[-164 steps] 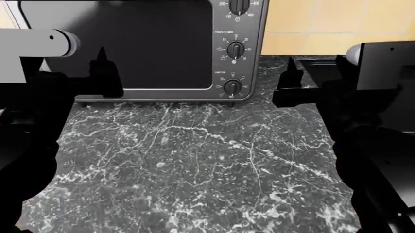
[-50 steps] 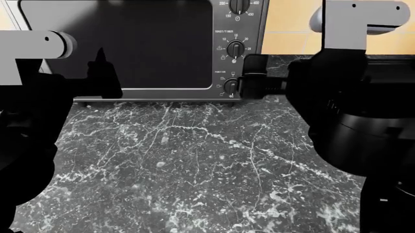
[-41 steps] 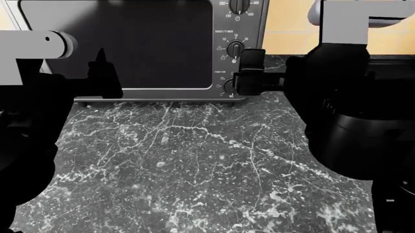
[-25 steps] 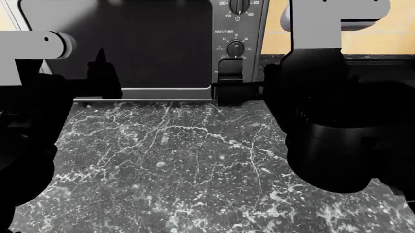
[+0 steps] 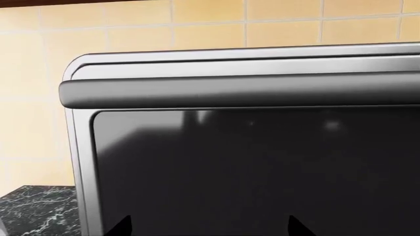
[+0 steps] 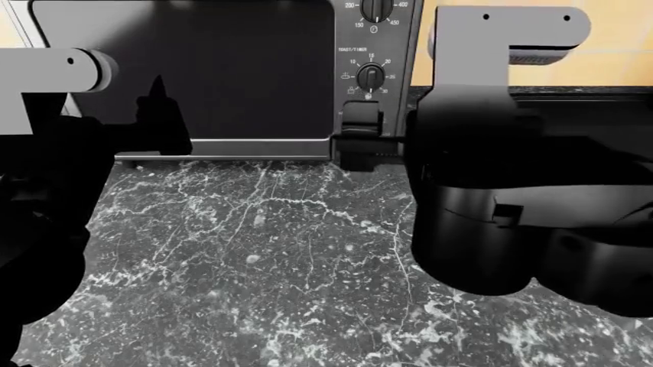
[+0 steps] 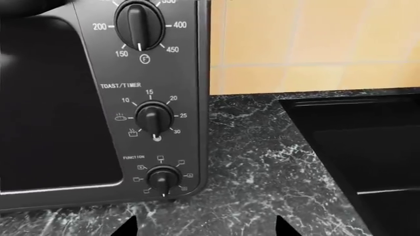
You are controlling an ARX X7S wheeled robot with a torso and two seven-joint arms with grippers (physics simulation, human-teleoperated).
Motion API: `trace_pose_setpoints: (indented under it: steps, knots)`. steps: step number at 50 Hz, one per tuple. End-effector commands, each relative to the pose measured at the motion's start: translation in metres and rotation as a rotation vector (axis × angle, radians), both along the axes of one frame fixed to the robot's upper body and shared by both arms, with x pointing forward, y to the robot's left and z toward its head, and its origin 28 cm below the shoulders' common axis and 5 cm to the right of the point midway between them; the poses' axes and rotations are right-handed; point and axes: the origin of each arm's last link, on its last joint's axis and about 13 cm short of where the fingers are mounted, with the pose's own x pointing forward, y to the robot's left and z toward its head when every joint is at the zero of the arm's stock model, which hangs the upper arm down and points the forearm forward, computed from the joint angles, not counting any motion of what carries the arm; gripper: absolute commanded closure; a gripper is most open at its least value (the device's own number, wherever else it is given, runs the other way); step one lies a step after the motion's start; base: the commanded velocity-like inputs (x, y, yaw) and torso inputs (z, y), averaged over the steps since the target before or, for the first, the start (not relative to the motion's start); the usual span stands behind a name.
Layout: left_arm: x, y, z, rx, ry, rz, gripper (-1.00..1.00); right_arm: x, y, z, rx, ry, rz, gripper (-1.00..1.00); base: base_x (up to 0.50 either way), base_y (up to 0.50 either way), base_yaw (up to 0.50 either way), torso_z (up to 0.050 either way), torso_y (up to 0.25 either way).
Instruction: Turn on the toaster oven by setting the timer.
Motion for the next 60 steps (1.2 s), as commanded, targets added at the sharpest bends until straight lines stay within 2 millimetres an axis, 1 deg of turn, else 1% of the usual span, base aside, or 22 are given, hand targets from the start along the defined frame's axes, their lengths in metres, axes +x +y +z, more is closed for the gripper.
trace_pose_setpoints:
  steps: [1,7,25,48,60]
  knots:
    - [0.000,0.000,0.000,-0.001,0.000,-0.001,-1.00,0.001,0.007,0.001,0.012,-0.020,-0.054,-1.00,0.00,0.00,0.00,0.000,0.000]
    - [0.000,0.000,0.000,-0.002,0.001,-0.001,-1.00,0.000,0.012,0.002,0.015,-0.035,-0.035,-1.00,0.00,0.00,0.00,0.000,0.000]
    - [0.000,0.000,0.000,-0.002,0.000,-0.001,-1.00,-0.001,0.015,-0.002,-0.004,-0.035,0.012,-1.00,0.00,0.00,0.00,0.000,0.000]
    - [0.000,0.001,0.000,-0.004,0.000,0.001,-1.00,0.007,0.018,-0.003,-0.028,-0.079,0.081,-1.00,0.00,0.00,0.00,0.000,0.000]
    - [-0.001,0.001,0.000,-0.006,0.001,0.002,-1.00,0.013,0.020,-0.006,-0.040,-0.067,0.093,-1.00,0.00,0.00,0.00,0.000,0.000]
